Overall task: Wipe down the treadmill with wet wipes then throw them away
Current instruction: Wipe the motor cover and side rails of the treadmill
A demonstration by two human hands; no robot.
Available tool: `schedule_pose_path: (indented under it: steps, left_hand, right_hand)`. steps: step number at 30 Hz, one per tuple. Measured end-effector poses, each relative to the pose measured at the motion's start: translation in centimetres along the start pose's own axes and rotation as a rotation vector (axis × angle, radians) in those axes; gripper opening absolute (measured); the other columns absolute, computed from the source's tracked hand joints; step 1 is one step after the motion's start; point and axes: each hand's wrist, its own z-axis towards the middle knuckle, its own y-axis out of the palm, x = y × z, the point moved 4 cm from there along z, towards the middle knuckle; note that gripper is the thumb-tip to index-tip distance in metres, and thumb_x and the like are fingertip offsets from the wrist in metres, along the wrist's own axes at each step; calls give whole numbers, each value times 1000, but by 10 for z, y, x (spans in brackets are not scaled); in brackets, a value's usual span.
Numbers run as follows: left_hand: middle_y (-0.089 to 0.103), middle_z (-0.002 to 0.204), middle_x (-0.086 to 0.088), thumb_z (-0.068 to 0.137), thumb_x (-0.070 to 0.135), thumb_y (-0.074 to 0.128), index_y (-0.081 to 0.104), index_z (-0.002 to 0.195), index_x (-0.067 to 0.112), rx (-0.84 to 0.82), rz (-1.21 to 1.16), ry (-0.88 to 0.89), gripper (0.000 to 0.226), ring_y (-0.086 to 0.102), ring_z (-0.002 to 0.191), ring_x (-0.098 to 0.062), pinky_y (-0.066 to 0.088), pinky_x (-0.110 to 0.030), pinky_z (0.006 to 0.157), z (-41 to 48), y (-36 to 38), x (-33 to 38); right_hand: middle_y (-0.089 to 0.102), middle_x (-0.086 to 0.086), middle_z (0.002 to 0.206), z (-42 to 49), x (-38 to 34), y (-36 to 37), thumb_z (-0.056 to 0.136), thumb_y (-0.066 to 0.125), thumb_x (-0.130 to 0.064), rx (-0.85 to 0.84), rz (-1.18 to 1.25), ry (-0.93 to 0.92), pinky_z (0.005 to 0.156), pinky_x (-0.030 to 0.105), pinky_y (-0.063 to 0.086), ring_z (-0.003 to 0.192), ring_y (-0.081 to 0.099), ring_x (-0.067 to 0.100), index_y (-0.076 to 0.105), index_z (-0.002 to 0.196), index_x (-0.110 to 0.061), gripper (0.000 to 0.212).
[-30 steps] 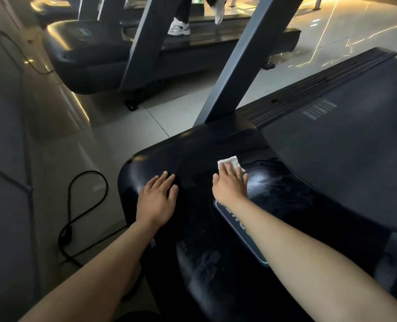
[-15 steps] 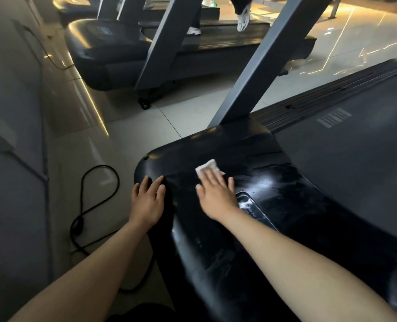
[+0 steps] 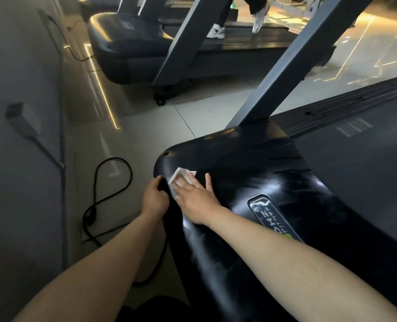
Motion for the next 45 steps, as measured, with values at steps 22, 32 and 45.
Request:
schedule_pose_path:
  steps: [22,32,45]
  left_hand:
    - [69,89,6,106,23,39,66,98,23,13,-808,-339,28,64,76,-9,48,-25,65,15,-23,-16]
    - [64,108,-1,108,33,35,56,130,20,11,-878,-379,33,57,76,-12,45,-23,58,30,-21,-14]
    - [72,115,3,107,53,29,61,124,30,37,-858,-396,43,64,118,-33,49,-47,106,99,-2,-16]
  right_hand:
    - [6,-13,168,64,-36,7,108,24,-35,-83,-223,-113,118,63,-11,155,-6,18,16,159,-36,52]
    - [16,-9,167,87,-14,-13,107,24,-40,35,-126,73,120,60,-4,155,2,21,24,158,-31,51]
    - [25,-9,164,179,10,-31,108,19,-37,-68,-116,177,120,62,-5,154,8,16,34,154,-32,48]
